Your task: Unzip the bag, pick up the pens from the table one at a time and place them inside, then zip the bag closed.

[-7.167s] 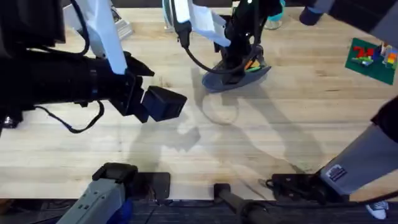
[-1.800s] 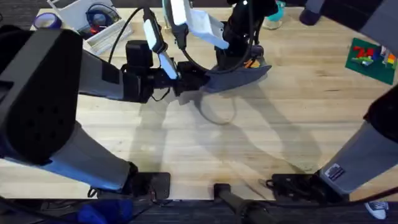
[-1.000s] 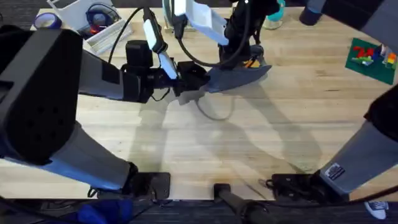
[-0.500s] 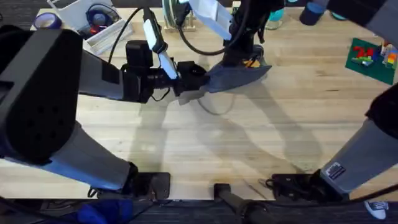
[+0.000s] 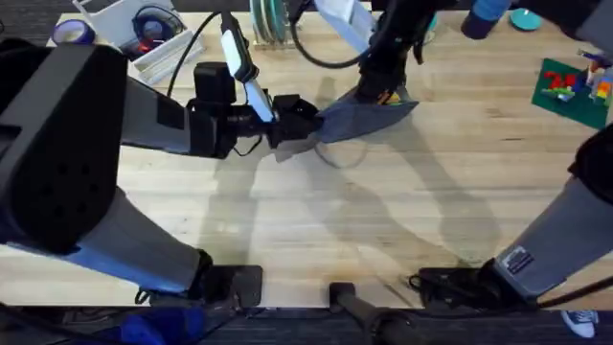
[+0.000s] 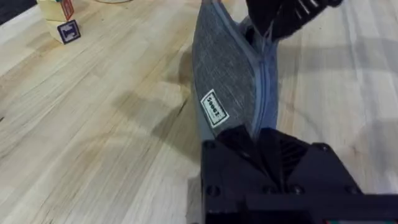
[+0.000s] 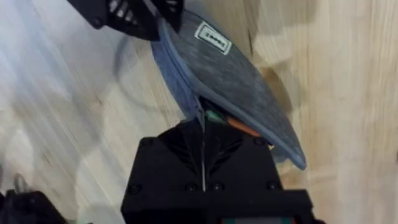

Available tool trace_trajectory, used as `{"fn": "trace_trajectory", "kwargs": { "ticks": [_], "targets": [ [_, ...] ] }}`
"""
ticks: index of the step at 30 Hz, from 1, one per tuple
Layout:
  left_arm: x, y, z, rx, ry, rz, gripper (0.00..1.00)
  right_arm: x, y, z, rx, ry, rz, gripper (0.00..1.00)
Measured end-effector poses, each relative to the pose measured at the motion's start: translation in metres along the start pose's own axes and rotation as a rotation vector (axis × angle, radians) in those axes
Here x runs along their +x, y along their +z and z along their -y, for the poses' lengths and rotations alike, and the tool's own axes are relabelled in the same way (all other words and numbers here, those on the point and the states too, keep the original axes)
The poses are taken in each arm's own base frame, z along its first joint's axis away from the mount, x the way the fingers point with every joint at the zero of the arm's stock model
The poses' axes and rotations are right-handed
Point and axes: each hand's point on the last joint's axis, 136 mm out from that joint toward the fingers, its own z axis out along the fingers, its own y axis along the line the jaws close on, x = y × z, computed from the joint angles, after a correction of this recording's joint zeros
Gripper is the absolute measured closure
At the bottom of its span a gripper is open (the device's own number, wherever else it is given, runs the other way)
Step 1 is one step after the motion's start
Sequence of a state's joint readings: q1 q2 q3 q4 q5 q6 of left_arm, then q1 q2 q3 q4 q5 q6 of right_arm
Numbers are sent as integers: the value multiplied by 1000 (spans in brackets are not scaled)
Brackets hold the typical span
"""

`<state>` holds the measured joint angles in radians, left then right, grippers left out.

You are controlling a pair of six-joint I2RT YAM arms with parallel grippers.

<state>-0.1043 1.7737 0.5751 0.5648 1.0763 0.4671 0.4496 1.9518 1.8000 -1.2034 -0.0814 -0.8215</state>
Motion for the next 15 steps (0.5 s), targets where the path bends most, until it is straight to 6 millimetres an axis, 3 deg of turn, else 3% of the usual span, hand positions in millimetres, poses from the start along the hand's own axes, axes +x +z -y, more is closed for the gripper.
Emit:
{"fn": "trace_trajectory", "kwargs": {
  "ticks": [15],
  "targets": [
    [1,0,0,1,-7,-3,957,26,-5,22,-17,186,26,969]
  ]
}}
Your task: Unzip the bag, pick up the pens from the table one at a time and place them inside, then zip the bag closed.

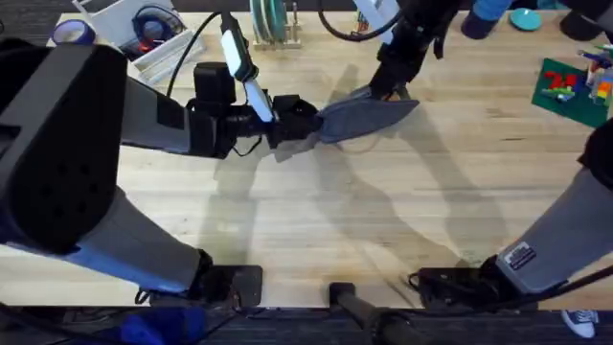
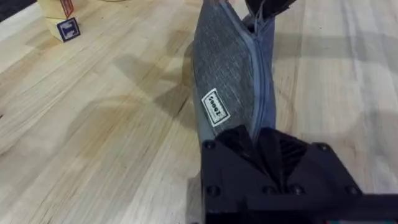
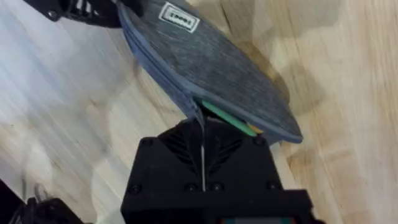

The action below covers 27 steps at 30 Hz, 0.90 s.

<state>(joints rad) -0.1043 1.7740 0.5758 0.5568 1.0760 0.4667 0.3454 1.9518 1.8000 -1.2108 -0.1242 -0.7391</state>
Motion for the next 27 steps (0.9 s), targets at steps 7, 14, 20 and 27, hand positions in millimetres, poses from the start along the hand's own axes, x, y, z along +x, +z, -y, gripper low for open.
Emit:
{"fn": "trace_trajectory", "kwargs": {
  "ticks": [7,14,20,27],
  "targets": [
    [0,0,0,0,0,0,957,14,-3,14,2,65,0,969],
    [0,0,0,0,-2,-1,956,27,-7,26,-15,148,17,967],
    [0,0,0,0,-2,-1,957,41,-12,41,-33,260,54,967],
    [0,0,0,-1,-2,-1,957,47,-13,54,-34,341,98,964]
  ]
}}
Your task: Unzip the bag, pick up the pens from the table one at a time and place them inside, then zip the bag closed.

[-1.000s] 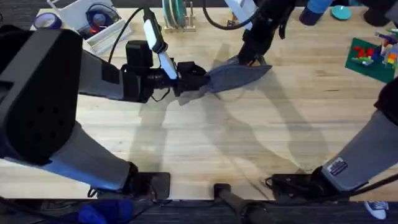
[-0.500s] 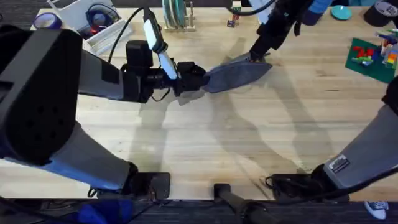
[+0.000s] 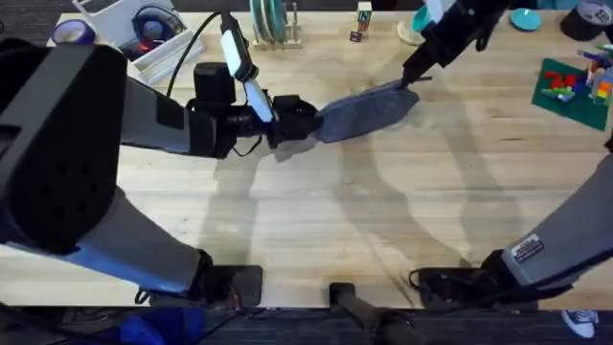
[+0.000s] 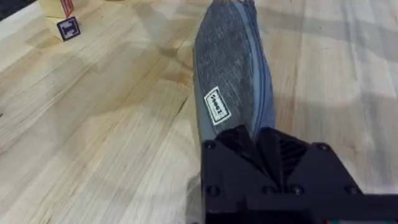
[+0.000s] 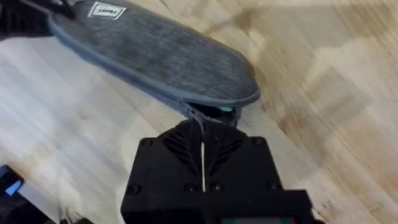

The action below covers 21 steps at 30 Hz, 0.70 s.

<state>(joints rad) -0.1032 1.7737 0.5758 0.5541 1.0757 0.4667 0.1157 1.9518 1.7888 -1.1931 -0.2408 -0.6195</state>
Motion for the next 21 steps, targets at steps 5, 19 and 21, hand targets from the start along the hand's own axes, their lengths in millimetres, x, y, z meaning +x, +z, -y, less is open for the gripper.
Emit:
{"fn": "trace_trajectory", "kwargs": {
  "ticks": [5,19,21],
  "targets": [
    [0,0,0,0,-1,0,957,12,14,15,-1,69,6,966],
    [1,0,0,0,-7,-5,957,34,10,46,-6,199,48,966],
    [1,0,0,0,-6,-5,957,34,10,48,-10,209,58,966]
  ]
}}
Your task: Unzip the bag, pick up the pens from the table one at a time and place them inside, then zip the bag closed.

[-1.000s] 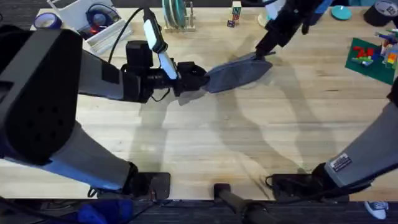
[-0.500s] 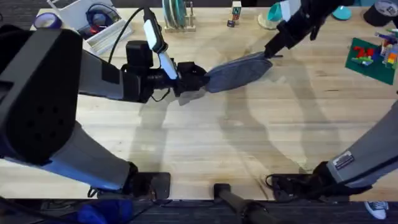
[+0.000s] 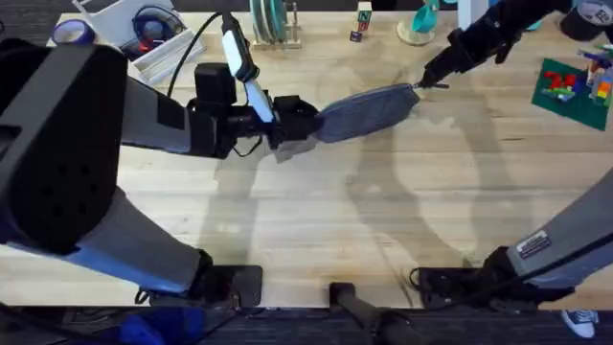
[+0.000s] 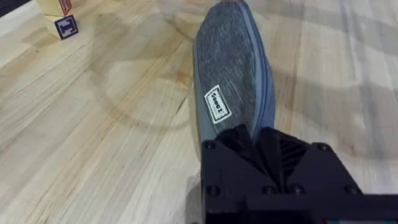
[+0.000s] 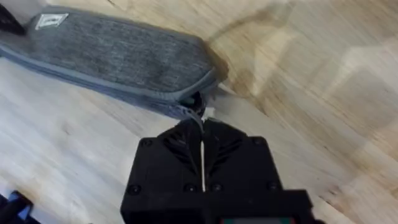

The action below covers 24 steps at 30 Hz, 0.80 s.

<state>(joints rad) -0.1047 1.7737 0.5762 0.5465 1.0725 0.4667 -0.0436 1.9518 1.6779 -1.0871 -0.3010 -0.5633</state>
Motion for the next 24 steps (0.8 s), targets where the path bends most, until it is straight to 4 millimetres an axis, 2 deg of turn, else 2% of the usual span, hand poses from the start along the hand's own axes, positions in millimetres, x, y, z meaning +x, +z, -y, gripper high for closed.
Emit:
{"fn": "trace_trajectory", "kwargs": {
  "ticks": [8,15,24],
  "targets": [
    [0,0,0,-2,0,-1,957,-4,6,7,8,15,38,966],
    [0,1,0,0,1,-1,957,14,25,19,-11,83,43,966],
    [0,2,1,3,3,-1,957,31,25,34,-72,175,92,966]
  ]
}}
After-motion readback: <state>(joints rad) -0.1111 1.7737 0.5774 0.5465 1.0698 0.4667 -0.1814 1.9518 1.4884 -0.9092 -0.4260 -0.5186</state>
